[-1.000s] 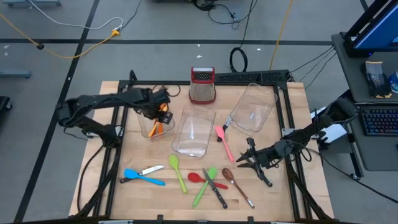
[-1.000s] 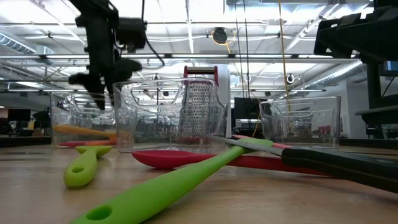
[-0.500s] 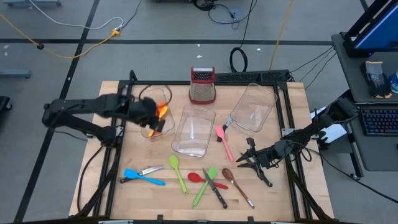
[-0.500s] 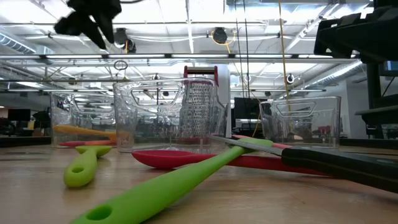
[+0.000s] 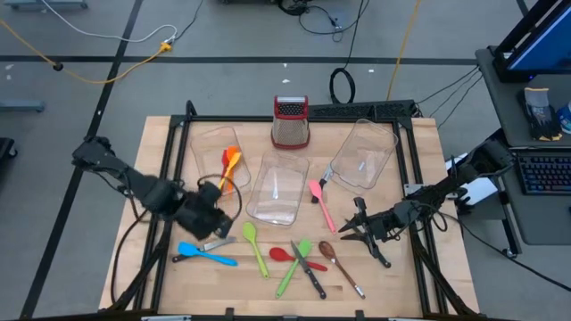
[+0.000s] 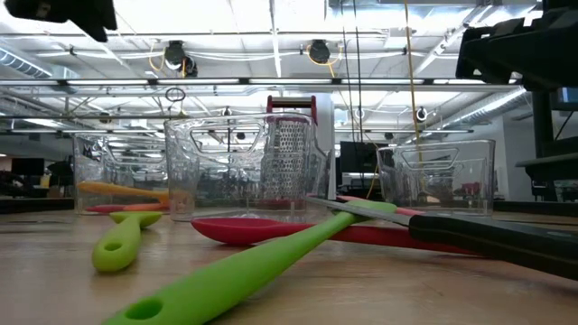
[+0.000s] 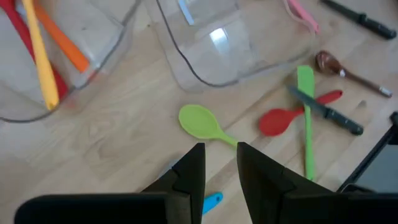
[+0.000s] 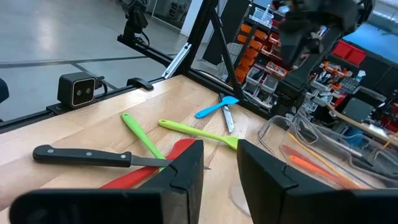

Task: Pick & Place Kitchen Items
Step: Put the green serving spoon into the right transparent bin

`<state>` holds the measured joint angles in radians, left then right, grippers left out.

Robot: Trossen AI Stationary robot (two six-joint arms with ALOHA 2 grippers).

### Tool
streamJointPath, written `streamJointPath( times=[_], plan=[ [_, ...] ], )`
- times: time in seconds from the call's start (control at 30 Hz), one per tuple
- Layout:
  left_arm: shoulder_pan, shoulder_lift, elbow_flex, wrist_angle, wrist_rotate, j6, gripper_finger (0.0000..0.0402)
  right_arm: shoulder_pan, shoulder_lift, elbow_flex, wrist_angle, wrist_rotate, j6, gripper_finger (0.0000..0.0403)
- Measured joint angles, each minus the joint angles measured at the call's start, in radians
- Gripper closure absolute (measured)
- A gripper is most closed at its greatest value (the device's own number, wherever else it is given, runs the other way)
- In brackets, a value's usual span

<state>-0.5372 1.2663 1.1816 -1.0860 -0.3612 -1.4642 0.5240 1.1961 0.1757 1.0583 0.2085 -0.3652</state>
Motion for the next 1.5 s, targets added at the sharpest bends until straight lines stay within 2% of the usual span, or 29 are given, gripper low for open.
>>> streamJointPath(
  times=[0.13, 0.23, 0.37, 0.5, 0.7, 1.1, 1.37, 1.5],
  plan=[
    [-0.064, 0.061, 0.000, 0.018, -0.051, -0.056, 0.0309, 0.000, 0.000, 0.000, 0.000, 0.000, -0.058, 0.0314],
    [-0.091, 0.109, 0.000, 0.052, -0.047, -0.105, 0.0309, 0.000, 0.000, 0.000, 0.000, 0.000, -0.077, 0.0314],
    [-0.114, 0.172, 0.000, 0.066, 0.033, -0.227, 0.0309, 0.000, 0.000, 0.000, 0.000, 0.000, -0.086, 0.0314],
    [-0.134, 0.238, 0.000, 0.067, 0.147, -0.276, 0.0309, 0.000, 0.000, 0.000, 0.000, 0.000, -0.032, 0.0314],
    [-0.168, 0.316, 0.000, 0.072, 0.232, -0.413, 0.0309, 0.000, 0.000, 0.000, 0.000, 0.000, 0.063, 0.0314],
    [-0.243, 0.346, -0.001, 0.074, 0.197, -0.557, 0.0309, 0.000, 0.000, 0.000, 0.015, 0.000, 0.065, 0.0314],
    [-0.256, 0.346, -0.001, 0.066, 0.190, -0.538, 0.0309, 0.000, 0.000, 0.000, 0.015, 0.000, 0.066, 0.0314],
    [-0.256, 0.346, -0.001, 0.066, 0.104, -0.342, 0.0309, 0.000, 0.000, 0.000, 0.015, 0.000, 0.066, 0.0314]
  ],
)
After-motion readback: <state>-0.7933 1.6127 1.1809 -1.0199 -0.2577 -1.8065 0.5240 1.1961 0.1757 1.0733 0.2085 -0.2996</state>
